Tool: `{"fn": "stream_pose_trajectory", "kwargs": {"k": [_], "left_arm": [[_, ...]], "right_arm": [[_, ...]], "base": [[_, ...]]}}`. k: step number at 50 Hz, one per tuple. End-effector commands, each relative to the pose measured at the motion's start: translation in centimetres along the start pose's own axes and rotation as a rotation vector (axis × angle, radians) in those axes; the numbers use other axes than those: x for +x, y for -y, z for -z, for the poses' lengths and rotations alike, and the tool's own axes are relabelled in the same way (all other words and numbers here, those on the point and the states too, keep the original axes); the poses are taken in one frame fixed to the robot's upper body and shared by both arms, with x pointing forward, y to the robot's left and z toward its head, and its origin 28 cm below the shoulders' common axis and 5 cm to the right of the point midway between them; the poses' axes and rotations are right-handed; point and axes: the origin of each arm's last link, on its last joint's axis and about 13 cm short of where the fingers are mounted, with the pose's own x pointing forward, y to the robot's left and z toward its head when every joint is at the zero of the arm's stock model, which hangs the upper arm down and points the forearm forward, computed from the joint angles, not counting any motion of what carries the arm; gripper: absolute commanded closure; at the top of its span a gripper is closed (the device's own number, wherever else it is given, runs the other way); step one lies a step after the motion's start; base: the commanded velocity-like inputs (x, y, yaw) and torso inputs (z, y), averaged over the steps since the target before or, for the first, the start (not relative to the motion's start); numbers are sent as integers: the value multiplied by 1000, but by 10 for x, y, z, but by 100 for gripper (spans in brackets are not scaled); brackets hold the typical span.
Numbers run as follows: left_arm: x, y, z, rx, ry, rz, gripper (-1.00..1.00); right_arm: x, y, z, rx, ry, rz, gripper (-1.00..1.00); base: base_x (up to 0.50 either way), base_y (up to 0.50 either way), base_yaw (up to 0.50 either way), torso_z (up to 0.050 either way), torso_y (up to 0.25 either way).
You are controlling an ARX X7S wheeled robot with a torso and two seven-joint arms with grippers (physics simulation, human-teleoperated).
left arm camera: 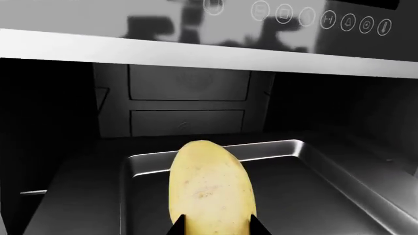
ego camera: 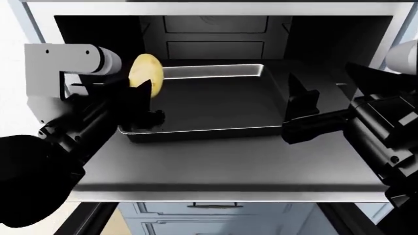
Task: Place the potato on the top rack of the oven.
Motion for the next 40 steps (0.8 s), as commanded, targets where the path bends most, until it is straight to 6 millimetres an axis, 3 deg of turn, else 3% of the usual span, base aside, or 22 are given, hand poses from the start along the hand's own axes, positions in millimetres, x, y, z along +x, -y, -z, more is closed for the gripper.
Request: {"fn": "stream_pose_trajectory", "kwargs": {"k": [1,10,40], "left_arm": [[28,-6,-7,-22,-42,17,100],[55,-8,-9,-34,-65,20,100],[105,-20,3,-29,-162,-29,100]], "right_arm": [[0,1,2,10,4,-4,-100],[-1,1,5,19,3,1,-100],[1,2,8,36,5,-3,-100]], "base": [[0,0,0,0,0],[0,0,0,0,0],[0,0,0,0,0]]}}
